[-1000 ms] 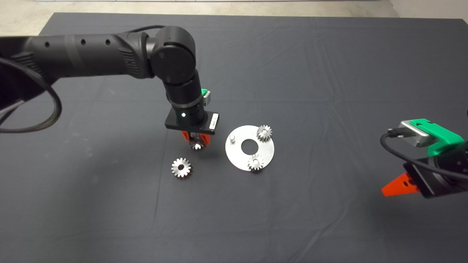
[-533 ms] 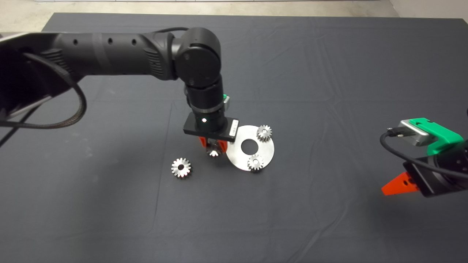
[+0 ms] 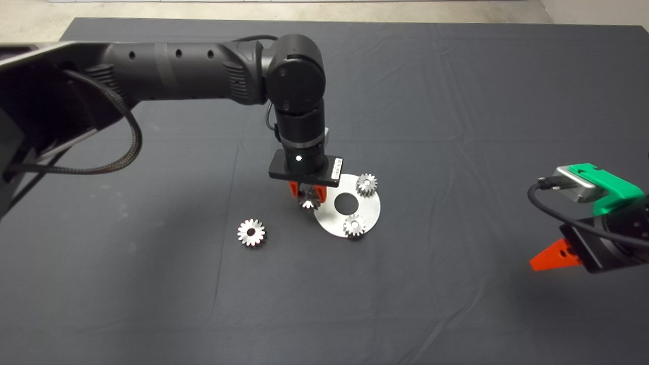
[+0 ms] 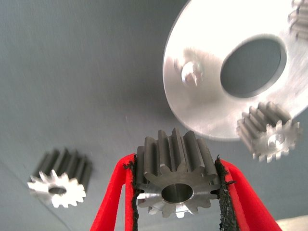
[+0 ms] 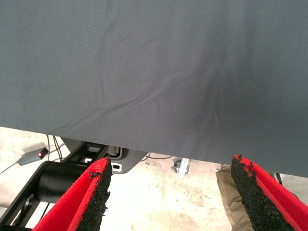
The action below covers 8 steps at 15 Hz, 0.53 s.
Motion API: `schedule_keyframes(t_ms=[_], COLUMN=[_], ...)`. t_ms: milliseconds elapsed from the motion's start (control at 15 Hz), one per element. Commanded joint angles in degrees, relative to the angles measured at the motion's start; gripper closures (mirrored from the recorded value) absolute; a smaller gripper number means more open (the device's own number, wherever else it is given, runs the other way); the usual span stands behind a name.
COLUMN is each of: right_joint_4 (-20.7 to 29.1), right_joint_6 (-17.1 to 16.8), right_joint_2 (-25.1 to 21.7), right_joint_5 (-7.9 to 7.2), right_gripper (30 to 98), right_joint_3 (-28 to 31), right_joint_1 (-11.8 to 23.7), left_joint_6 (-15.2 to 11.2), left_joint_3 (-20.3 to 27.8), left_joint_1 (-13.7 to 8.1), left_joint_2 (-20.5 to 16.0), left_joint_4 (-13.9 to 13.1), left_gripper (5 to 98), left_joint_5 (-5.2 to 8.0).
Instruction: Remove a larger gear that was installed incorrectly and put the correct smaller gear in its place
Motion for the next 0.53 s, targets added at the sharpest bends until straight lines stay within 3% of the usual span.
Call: schedule_keyframes(t_ms=[0,467], right_joint_4=[-1.45,-1.45], right_joint_6=[-0.05,-0.05], right_joint_2=[0.14,-0.21], right_joint_5=[0.18,0.01], right_gripper=[62.5,62.5], right_joint_3=[0.18,0.14], right_joint_1=[1.11,1.07], left_joint_6=[1.04,2.53], left_joint_3=[-1.69,-4.68], left_joint_1=[-0.76,2.49], left_joint_2=[0.48,2.94], left_joint_4=[-0.03,1.29], left_gripper=[73.4,73.7], left_joint_5=[0.01,-1.04])
